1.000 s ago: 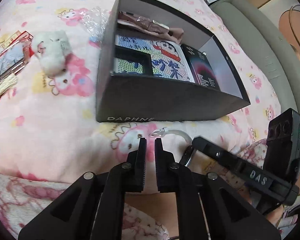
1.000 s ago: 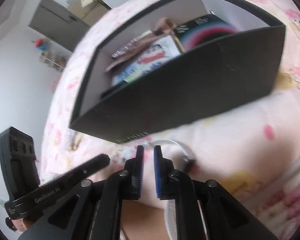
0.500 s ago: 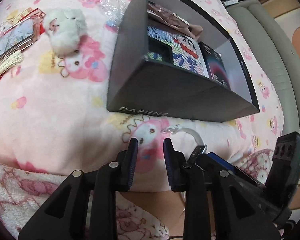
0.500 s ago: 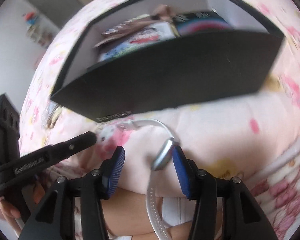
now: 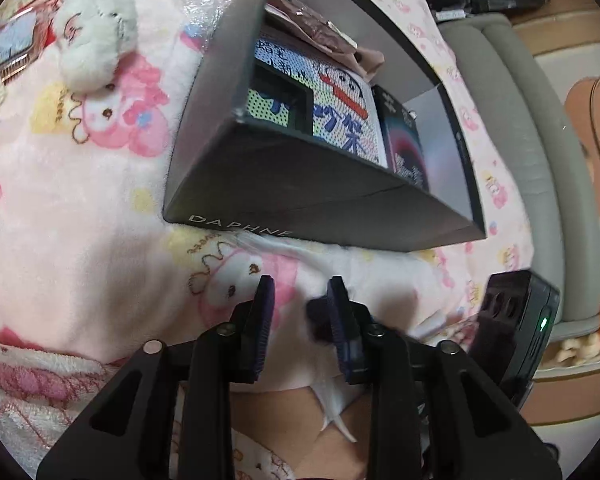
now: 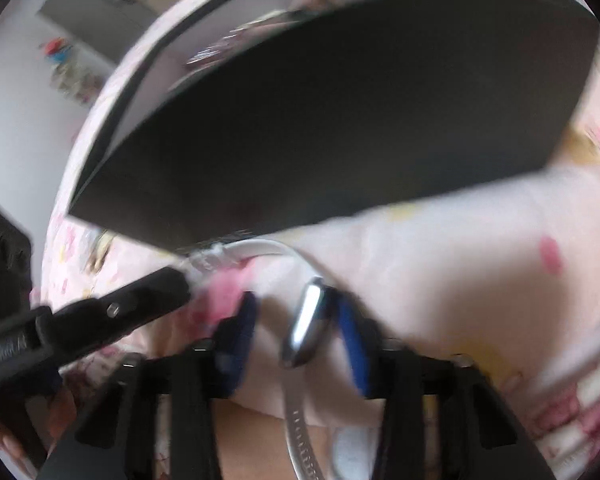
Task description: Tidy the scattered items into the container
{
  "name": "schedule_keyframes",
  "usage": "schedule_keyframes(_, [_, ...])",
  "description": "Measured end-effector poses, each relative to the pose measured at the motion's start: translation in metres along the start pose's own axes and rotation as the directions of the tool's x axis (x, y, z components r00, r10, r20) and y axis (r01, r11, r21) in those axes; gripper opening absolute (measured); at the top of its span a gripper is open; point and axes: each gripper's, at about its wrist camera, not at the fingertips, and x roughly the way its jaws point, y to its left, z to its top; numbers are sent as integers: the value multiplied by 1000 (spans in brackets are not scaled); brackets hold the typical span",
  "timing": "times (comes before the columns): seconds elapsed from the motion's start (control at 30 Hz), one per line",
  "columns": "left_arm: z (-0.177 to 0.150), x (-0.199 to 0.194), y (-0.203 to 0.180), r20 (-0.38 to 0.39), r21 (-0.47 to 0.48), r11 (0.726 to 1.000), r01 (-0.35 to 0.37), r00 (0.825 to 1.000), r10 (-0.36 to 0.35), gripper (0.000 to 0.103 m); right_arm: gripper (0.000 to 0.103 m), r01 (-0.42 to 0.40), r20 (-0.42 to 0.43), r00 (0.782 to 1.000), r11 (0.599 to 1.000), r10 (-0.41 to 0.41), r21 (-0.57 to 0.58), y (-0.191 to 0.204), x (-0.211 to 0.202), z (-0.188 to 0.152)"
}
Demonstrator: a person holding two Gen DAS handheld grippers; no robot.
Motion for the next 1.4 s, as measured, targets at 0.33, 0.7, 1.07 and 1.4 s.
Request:
schedule_keyframes(0.33, [5, 28, -6, -95, -35, 999, -19, 995, 15, 42, 19, -74, -38, 997, 990, 69, -122, 18, 5, -8])
schedule_keyframes(0.7, [-2, -5, -9, 97, 1, 1000, -18, 995, 18, 2, 22, -191, -54, 980, 982, 190, -4, 6, -21, -15])
schedule_keyframes(1.07, [-10, -33, 3, 212, -48, 996, 71, 976, -59, 2, 29, -142, -124, 980, 985, 154, 103, 8, -7, -34])
schedule_keyframes(1.4, [-19, -46, 10, 252, -32, 999, 40, 967, -31, 2, 29, 73, 93, 992, 994, -81, 81, -13, -51, -11])
